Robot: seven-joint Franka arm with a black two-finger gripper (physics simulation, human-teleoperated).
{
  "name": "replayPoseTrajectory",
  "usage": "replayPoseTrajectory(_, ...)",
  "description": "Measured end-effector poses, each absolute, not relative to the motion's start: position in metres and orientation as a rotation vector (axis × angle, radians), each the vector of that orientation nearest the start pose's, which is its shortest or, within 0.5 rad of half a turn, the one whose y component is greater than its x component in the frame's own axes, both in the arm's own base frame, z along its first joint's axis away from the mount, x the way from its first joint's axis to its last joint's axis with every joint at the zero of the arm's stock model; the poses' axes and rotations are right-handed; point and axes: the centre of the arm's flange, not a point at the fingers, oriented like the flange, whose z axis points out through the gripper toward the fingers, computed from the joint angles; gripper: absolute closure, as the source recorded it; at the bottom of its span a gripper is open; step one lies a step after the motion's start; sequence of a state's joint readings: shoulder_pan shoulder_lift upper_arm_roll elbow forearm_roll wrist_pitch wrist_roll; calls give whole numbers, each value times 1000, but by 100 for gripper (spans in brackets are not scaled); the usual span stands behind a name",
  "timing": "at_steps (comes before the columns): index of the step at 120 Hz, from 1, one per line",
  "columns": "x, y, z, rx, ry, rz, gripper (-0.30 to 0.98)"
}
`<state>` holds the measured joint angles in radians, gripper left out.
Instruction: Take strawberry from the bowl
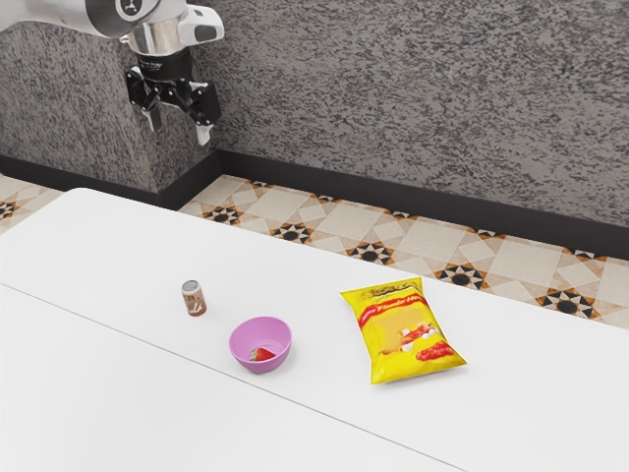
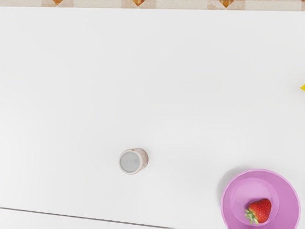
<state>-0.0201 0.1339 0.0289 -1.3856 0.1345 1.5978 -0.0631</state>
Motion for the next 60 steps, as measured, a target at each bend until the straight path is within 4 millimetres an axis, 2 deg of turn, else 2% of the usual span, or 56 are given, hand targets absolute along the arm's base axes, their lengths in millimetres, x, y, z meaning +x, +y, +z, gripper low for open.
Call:
replayPoseTrajectory(27, 598, 24, 641, -3005, -134, -130, 1)
replayPoseTrajectory(32, 595, 4, 655, -3006, -44, -170, 3)
replayPoseTrajectory(38, 597, -47, 654, -3006, 164, -185, 5)
replayPoseTrajectory(40, 598, -63, 647, -3004, 231, -171, 6)
replayPoseTrajectory(42, 600, -76, 631, -3001, 290, -135, 6)
replayPoseTrajectory(46, 604, -85, 589, -2996, 369, -46, 8)
replayPoseTrajectory(49, 605, -79, 556, -2998, 396, 21, 10)
replayPoseTrajectory(54, 605, -57, 507, -3012, 412, 110, 13)
replayPoseTrajectory(60, 605, -35, 470, -3034, 437, 138, 16)
